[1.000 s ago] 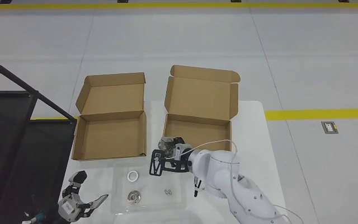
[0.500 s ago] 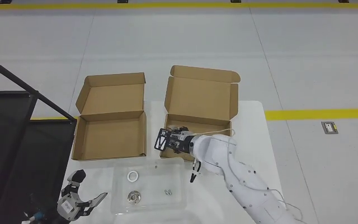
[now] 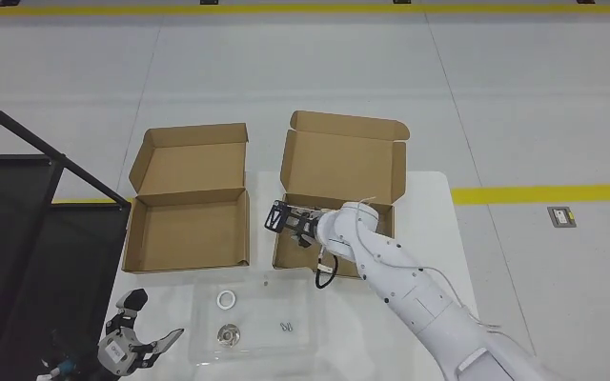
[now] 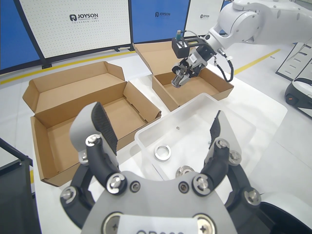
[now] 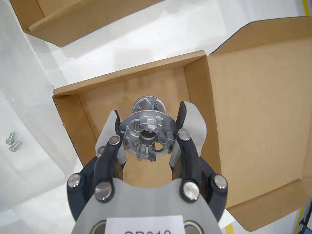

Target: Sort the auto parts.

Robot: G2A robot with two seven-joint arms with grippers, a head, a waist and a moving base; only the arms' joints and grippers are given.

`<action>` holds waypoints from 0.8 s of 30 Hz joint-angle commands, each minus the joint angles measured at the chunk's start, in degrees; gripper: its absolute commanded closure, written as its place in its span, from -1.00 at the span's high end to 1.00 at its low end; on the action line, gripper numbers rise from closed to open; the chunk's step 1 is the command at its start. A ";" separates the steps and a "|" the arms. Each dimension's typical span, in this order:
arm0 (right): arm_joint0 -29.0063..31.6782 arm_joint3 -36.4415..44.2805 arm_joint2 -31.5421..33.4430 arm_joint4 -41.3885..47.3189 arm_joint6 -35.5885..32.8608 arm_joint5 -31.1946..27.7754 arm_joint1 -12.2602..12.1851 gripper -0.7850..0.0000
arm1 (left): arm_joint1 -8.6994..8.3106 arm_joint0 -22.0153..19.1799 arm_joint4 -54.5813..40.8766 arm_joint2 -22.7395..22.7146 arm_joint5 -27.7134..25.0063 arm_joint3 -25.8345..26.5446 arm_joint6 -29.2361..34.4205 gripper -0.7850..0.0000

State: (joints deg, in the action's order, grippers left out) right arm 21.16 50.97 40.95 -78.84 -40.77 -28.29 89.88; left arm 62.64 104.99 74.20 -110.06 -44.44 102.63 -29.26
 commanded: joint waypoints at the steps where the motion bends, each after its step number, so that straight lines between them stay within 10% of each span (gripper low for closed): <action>1: -1.21 -3.06 -0.94 0.45 -0.25 0.30 0.85 -1.00 | 0.00 0.00 0.00 0.00 0.00 0.00 0.00 1.00; 16: -8.15 -23.48 -4.50 4.58 4.01 2.18 6.96 -1.00 | 0.00 0.00 0.00 0.00 0.00 0.00 0.00 1.00; 18: -8.64 -25.10 -4.74 4.86 4.49 2.24 7.60 -0.12 | 0.00 0.00 0.00 0.00 0.00 0.00 0.00 1.00; 19: -8.89 -25.78 -4.86 4.92 4.74 2.20 7.89 0.66 | 0.00 0.00 0.00 0.00 0.00 0.00 0.00 1.00; 21: -9.33 -27.06 -5.09 4.95 5.13 1.99 8.40 1.00 | 0.00 0.00 0.00 0.00 0.00 0.00 0.00 1.00; 24: -9.85 -28.47 -5.35 4.91 5.74 1.65 9.04 1.00 | 0.00 0.00 0.00 0.00 0.00 0.00 0.00 1.00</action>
State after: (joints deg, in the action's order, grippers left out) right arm 11.46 22.91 35.67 -73.89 -35.20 -26.57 98.75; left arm 62.64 104.99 74.20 -110.06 -44.44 102.63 -29.26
